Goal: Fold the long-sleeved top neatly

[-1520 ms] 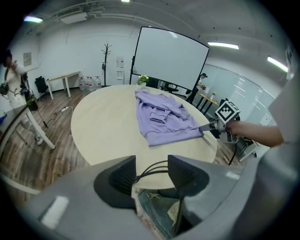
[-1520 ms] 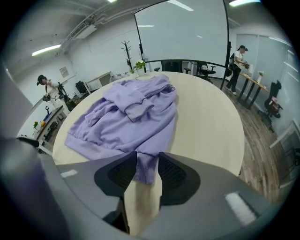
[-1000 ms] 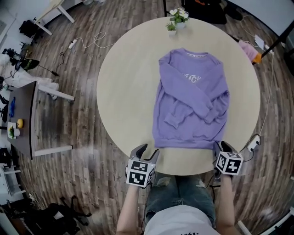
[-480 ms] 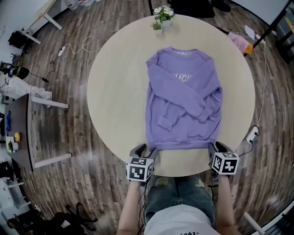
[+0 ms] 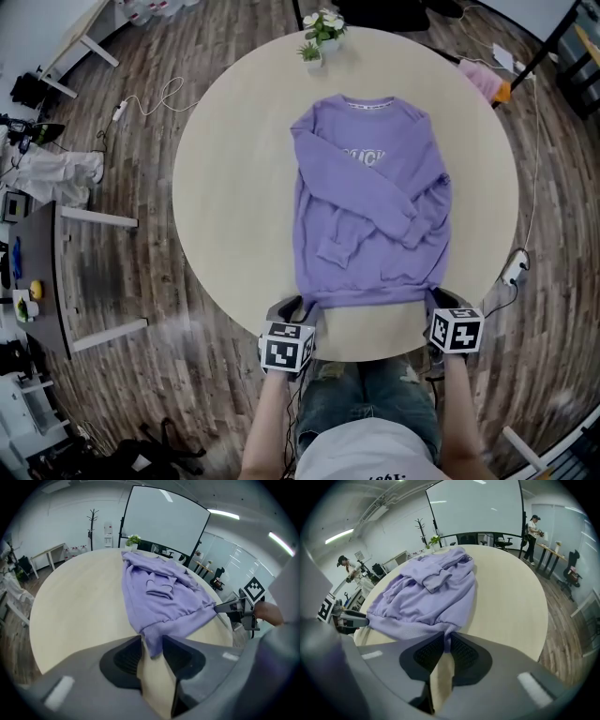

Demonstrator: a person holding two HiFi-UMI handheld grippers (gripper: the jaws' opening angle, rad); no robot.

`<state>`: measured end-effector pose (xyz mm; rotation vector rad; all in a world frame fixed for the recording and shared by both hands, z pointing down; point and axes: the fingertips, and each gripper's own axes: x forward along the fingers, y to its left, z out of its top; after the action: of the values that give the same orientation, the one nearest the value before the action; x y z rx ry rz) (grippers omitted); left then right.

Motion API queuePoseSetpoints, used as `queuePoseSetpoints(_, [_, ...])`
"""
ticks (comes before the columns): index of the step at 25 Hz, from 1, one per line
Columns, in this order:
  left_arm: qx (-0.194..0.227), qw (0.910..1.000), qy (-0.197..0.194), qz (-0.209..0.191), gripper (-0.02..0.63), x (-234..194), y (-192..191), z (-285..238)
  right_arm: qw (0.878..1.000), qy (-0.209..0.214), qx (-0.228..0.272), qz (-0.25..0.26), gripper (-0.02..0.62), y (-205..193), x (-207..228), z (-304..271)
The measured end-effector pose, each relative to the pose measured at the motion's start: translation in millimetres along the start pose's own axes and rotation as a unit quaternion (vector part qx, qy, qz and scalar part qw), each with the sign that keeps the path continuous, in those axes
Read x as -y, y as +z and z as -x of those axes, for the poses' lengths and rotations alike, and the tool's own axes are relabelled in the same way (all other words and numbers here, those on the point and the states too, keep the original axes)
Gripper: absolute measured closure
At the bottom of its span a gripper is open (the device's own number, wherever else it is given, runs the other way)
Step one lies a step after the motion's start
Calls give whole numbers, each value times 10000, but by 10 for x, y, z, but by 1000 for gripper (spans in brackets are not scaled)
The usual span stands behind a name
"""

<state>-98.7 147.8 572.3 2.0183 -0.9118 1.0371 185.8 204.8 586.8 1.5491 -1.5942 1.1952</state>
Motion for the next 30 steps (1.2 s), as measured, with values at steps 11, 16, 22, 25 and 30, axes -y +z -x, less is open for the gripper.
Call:
queuePoseSetpoints(11, [264,9992,-249,153,565,48,131,110,9996,278,12,47,537,31,-77,208])
queuePoseSetpoints(16, [432,9984,-354,-71,569,92,260,312,9984,458,81,329,540,145,-173,448])
queuePoseSetpoints(22, [497,9973,-462,-297,569,196,337,568,9964,577,60,616,540,204,-245,729])
queuePoseSetpoints(25, [413,9968,-530,-436,568,271,241,691,9955,646,-77,686,540,86,-283,847])
queuePoseSetpoints(30, [339,9957,-637,-581,569,392,99,869,9934,810,-294,752,540,-153,-332,1019])
